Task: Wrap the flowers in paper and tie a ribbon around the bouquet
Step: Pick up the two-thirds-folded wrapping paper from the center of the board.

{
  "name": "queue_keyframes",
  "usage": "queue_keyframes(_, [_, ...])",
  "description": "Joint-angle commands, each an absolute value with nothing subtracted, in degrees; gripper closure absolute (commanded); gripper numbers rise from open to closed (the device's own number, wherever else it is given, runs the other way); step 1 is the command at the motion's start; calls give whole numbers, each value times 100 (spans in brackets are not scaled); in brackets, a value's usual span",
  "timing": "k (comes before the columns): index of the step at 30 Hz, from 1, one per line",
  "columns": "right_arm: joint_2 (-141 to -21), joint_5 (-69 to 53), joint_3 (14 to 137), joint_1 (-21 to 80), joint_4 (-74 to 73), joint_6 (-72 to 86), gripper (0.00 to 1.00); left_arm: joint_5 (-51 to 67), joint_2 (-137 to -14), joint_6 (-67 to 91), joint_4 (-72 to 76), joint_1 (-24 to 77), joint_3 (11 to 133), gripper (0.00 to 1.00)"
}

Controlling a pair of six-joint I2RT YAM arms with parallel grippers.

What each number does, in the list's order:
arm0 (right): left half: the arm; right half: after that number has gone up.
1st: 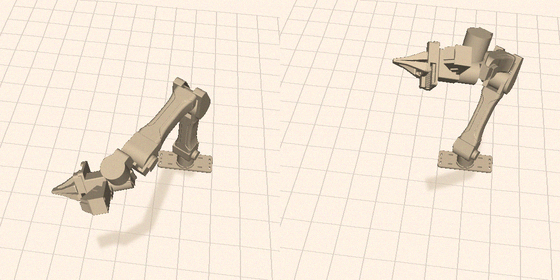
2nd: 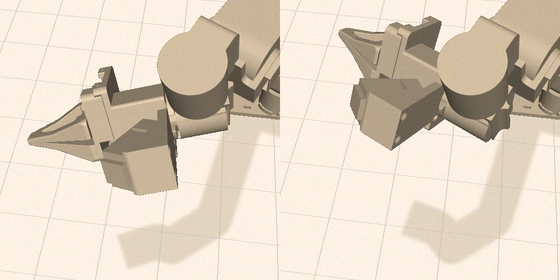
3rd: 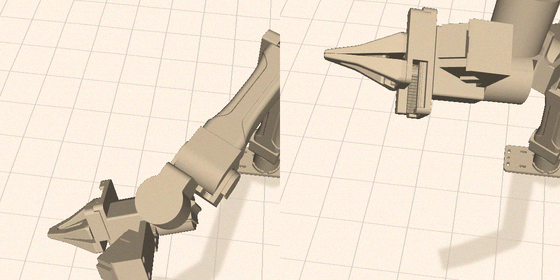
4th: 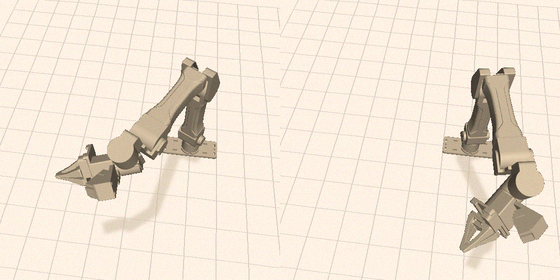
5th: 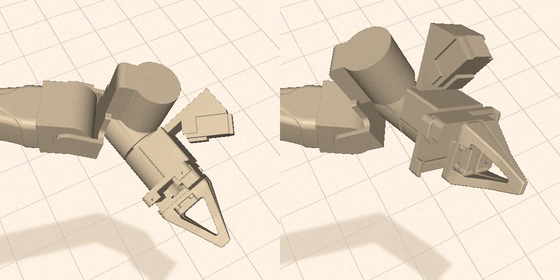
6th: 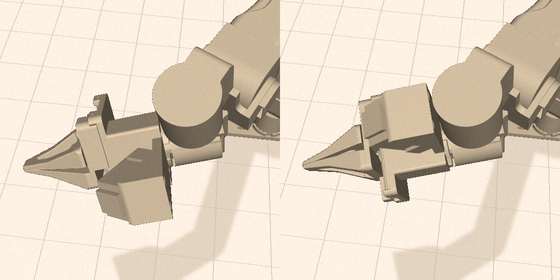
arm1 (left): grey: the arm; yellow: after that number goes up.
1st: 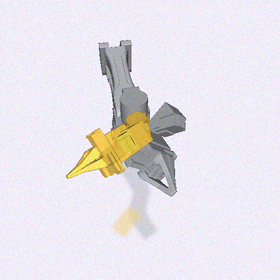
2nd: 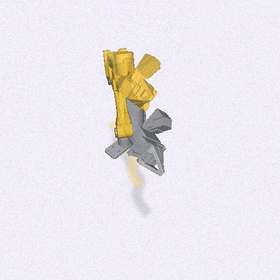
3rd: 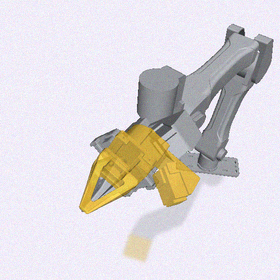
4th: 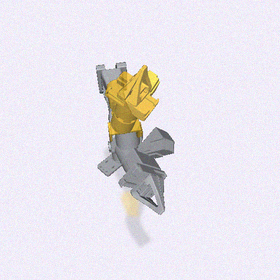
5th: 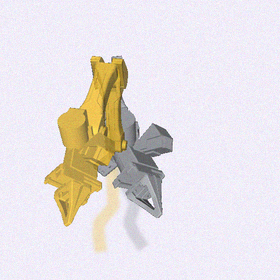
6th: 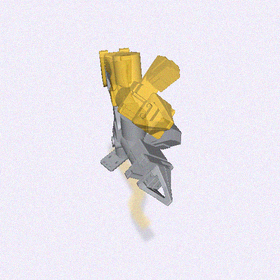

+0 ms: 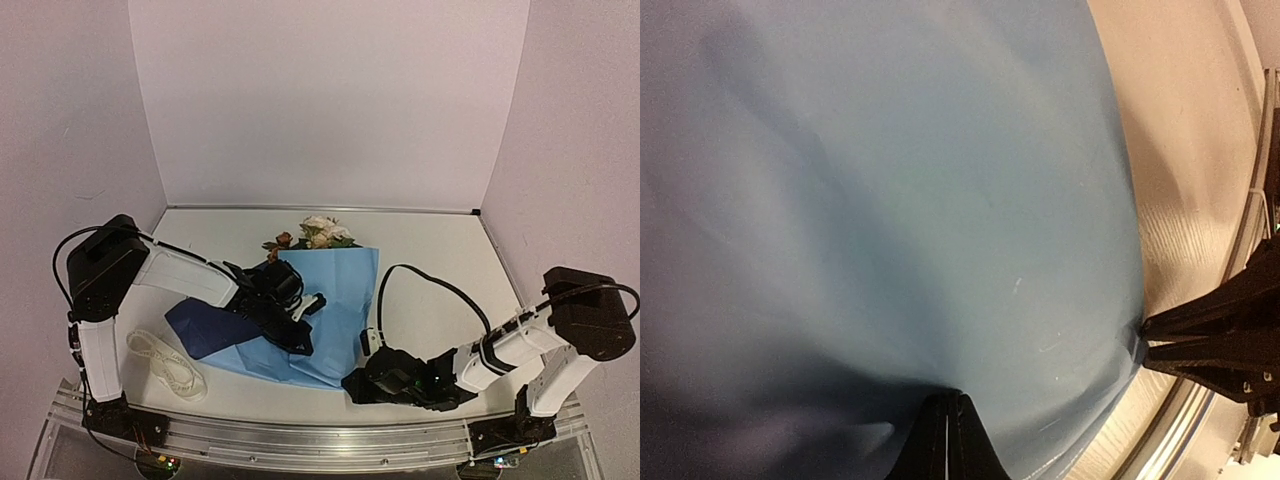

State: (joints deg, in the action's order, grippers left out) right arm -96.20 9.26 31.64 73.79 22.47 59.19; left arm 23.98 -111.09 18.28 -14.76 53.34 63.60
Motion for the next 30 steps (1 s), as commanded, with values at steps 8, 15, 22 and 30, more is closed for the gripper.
queue_keyframes(8, [-9006, 1299, 3911, 7397, 324, 4898, 86, 1746, -9728, 2646, -1509, 5163, 6051, 81])
queue_keyframes(15, [-8939, -379, 4834, 6985, -659, 4081, 85, 1027, -7998, 4367, -1587, 5110, 4886, 69])
queue_keyframes(22, [-9438, -1690, 5454, 6604, -919, 3696, 86, 459, -6257, 6483, -2089, 5133, 3292, 68])
queue_keyframes(30, [-9902, -1703, 5711, 6496, -1101, 3260, 88, 53, -5298, 7439, -2527, 5189, 2354, 52])
